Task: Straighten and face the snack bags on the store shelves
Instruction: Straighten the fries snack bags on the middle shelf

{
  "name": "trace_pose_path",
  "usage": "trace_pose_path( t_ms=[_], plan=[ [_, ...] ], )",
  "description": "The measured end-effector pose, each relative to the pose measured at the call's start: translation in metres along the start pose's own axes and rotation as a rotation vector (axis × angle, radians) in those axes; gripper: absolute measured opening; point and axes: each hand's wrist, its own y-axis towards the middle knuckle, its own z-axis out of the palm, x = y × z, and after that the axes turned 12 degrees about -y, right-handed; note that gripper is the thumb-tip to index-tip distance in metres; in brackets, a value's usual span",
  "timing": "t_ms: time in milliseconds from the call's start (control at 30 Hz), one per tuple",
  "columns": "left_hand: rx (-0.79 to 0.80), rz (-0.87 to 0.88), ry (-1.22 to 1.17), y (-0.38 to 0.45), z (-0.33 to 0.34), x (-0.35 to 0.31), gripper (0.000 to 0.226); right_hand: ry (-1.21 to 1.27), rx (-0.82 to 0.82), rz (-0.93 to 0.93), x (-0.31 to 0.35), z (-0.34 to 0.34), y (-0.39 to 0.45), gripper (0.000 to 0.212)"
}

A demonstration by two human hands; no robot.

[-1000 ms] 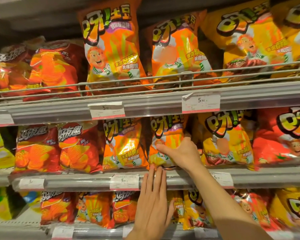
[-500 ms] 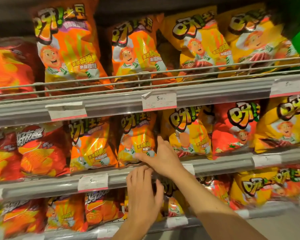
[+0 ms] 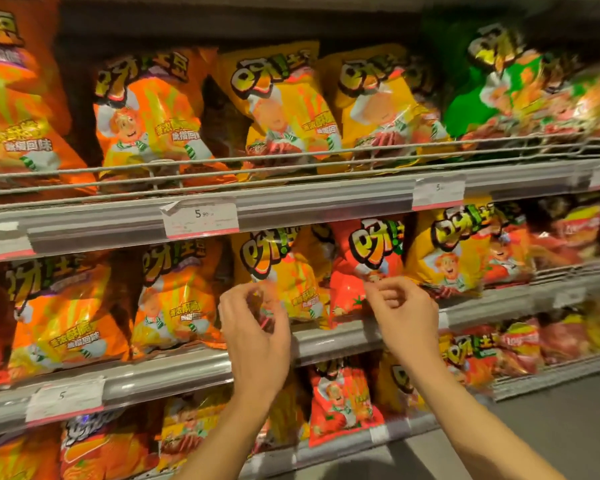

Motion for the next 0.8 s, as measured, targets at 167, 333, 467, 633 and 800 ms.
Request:
trace_pose_path(
  t_ms=[167, 333, 467, 633, 800],
  plan=[
    [0.036, -0.156, 0.129, 0.023, 0.005, 0.005, 0.072, 0.027, -0.107, 0.036, -0.022, -0.003, 0.018, 0.04],
    [0.03, -0.338, 0.089, 0.031, 0.013, -0.002, 0.11, 0.022, -0.08, -0.005, -0.034, 0.0, 0.021, 0.049],
    [-0.065, -0.192, 0.149, 0.029, 0.033, -0.009, 0.109, 0.038, -0.057, -0.05, -0.037, 0.0, 0.024, 0.054],
    [-0.198, -0.107, 0.19, 0.034, 0.053, -0.02, 0.09, -0.014, -0.101, -0.072, -0.032, -0.001, 0.031, 0.067],
    [-0.139, 0.192, 0.107, 0.027, 0.074, -0.034, 0.052, 0.007, -0.237, -0.065, -0.035, -0.017, 0.043, 0.038]
  ],
)
